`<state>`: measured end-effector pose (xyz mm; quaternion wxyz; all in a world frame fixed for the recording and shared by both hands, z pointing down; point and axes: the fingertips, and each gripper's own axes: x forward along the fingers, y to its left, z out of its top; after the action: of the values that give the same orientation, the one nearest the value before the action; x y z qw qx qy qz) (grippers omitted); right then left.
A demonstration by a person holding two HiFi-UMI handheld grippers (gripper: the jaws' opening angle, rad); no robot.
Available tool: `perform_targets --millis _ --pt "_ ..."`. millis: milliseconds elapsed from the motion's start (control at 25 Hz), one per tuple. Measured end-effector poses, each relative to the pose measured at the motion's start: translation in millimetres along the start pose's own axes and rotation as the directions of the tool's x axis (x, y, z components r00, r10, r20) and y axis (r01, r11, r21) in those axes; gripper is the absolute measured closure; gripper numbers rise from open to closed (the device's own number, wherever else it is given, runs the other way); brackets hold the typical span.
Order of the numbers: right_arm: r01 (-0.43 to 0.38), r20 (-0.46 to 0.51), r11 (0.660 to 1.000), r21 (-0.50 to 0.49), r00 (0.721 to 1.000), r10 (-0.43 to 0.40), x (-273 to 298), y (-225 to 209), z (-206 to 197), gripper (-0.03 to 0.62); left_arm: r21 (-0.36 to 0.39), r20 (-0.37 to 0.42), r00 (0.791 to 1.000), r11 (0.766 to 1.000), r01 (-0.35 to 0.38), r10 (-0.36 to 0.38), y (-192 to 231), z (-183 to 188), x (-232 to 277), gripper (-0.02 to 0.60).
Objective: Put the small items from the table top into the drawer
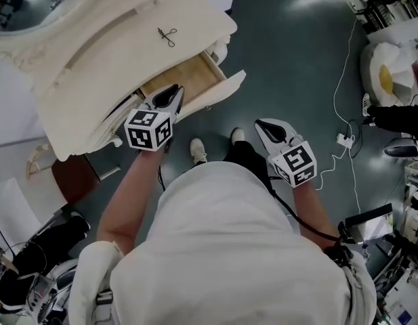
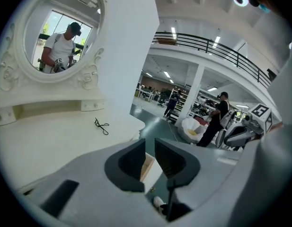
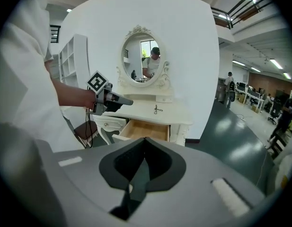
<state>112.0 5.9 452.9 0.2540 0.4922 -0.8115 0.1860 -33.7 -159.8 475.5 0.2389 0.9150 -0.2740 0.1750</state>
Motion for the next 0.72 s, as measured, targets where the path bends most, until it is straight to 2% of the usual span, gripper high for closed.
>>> perform_targets --millis 120,240,480,720 --pt "-0.047 -0.010 0.999 -0.019 0.999 0.046 17 -28 8 0.592 -0.060 0.017 0.996 0.995 -0.086 0.087 30 10 20 0.514" --pt "-0.115 -0.021 0.992 -0.060 0.993 0.114 39 -60 25 0.592 -0.126 0.019 0.982 0.975 -0.186 0.189 63 22 40 0.514" --pt "-0.248 -0.050 0.960 -0.129 0.969 0.244 65 -131 55 0.592 -0.210 -0.021 0.936 0.913 -0.349 0.353 110 44 86 0.501" --pt "-0.322 -0.090 0.937 -0.132 0.946 0.312 78 -205 54 0.592 -0.267 -0.066 0.876 0.838 -0.476 0.477 151 54 136 0.492"
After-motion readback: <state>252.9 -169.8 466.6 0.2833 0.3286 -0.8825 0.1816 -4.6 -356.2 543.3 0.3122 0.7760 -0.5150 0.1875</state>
